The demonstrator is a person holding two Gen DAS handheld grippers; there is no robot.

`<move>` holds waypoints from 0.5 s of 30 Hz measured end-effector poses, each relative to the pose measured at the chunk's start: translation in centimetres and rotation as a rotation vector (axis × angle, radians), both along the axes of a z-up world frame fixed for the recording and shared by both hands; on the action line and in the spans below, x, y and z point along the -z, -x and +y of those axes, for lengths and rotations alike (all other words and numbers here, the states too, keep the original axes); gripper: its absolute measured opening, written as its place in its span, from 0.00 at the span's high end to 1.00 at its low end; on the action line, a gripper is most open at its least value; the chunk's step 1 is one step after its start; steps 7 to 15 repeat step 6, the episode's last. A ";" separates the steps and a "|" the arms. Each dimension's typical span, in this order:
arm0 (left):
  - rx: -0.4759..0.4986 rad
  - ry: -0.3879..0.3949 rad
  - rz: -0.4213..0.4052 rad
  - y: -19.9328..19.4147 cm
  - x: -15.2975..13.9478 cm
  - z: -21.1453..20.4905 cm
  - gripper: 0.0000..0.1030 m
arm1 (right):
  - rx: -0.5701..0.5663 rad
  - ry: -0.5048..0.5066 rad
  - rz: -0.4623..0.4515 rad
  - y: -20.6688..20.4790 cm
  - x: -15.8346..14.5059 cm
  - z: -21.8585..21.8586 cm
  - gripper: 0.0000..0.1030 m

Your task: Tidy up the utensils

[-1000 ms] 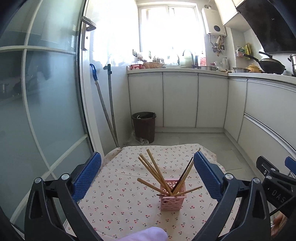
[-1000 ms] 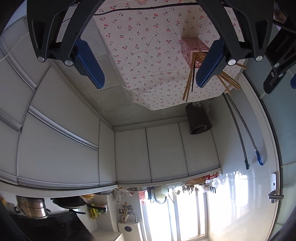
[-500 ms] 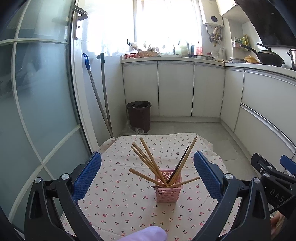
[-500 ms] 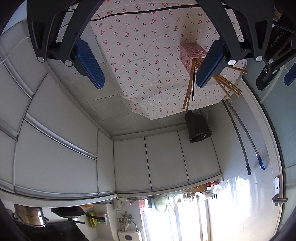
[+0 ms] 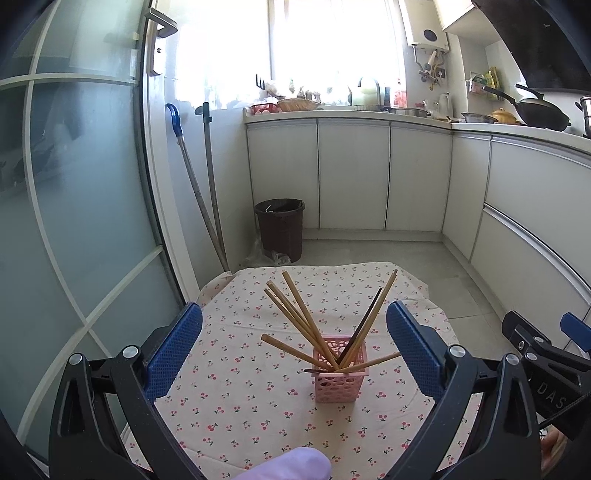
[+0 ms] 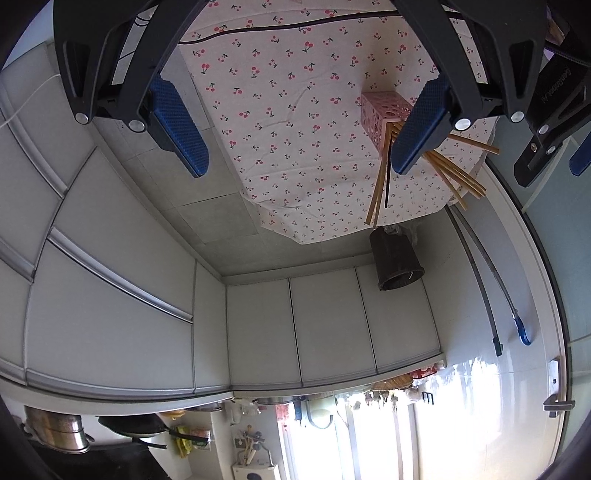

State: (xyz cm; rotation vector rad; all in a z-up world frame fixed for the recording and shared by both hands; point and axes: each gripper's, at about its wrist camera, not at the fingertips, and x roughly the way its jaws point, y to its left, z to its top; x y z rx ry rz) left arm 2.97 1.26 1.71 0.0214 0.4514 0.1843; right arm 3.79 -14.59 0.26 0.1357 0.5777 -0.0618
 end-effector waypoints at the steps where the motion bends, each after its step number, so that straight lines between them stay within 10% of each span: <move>1: -0.001 0.000 0.000 0.0 0.0 0.0 0.07 | 0.000 0.000 0.001 0.0 0.0 0.0 0.07; 15: -0.004 -0.002 0.002 0.0 0.0 0.0 0.07 | 0.000 -0.003 0.011 -0.1 0.2 0.0 0.07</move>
